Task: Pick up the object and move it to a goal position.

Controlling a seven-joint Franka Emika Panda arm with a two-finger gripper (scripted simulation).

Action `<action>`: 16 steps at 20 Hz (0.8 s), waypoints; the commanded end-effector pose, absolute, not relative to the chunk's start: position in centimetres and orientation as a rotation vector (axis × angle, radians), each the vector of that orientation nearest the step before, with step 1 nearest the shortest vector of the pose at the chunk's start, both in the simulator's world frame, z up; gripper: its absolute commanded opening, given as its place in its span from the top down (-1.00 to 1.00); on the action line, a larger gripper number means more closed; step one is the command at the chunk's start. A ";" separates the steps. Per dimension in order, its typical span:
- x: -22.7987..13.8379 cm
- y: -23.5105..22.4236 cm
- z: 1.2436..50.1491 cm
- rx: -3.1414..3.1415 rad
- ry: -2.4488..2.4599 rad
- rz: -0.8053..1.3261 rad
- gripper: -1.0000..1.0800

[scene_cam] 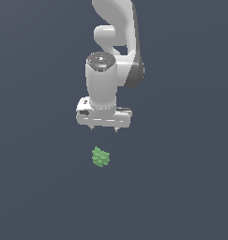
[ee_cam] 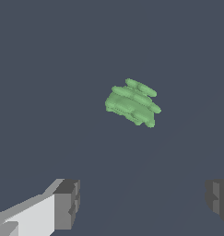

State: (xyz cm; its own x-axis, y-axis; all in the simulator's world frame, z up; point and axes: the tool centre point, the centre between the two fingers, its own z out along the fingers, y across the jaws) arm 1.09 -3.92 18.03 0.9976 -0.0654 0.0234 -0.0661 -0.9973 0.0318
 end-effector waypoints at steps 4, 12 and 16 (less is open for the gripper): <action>1.1 -4.0 18.1 3.105 -0.103 0.035 -0.92; 1.5 -4.0 17.8 3.105 -0.023 0.031 -0.92; 1.9 -4.1 17.5 3.104 0.059 0.027 -0.92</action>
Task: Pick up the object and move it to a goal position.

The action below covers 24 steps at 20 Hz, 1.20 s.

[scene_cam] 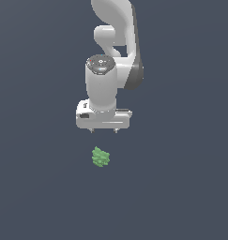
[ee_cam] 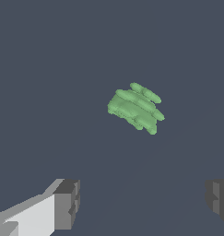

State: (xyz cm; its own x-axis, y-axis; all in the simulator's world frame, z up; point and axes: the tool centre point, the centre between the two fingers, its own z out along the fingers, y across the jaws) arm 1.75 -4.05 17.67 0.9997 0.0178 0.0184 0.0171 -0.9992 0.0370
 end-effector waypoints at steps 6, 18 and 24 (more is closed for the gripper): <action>2.8 -4.3 16.9 3.094 0.239 0.018 -0.92; 5.0 -4.9 14.9 3.025 0.717 -0.001 -0.92; 6.1 -5.2 13.8 2.966 0.952 -0.007 -0.92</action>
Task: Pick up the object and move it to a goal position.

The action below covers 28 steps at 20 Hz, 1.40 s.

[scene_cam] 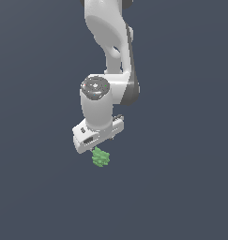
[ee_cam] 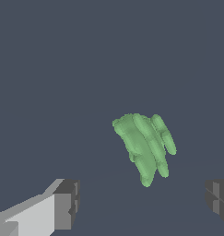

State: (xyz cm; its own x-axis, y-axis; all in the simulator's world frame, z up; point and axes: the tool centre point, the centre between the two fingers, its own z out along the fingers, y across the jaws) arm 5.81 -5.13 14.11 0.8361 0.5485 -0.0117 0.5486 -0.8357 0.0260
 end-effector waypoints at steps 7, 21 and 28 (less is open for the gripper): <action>7.3 -5.7 12.6 2.878 1.217 -0.009 -0.92; 8.7 -6.5 11.0 2.731 1.549 -0.001 -0.92; 8.8 -6.6 10.9 2.718 1.575 -0.001 -0.92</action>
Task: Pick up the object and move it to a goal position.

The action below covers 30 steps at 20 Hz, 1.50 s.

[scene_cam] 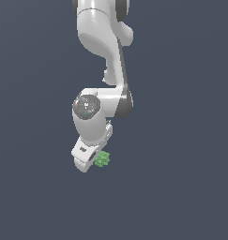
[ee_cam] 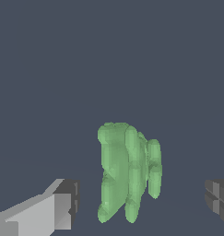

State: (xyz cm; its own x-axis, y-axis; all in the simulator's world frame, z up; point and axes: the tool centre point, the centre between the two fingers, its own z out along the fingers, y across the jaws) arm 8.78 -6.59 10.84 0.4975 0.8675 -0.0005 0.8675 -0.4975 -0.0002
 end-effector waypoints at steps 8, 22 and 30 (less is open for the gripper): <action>8.7 -6.6 8.0 2.716 1.579 0.000 -0.92; 8.8 -6.6 5.8 2.715 1.581 0.000 1.00; 8.8 -6.6 5.9 2.715 1.581 0.000 1.00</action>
State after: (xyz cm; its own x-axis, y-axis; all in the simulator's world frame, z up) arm 8.79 -6.58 5.82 0.4936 0.8697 -0.0002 0.8697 -0.4936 -0.0004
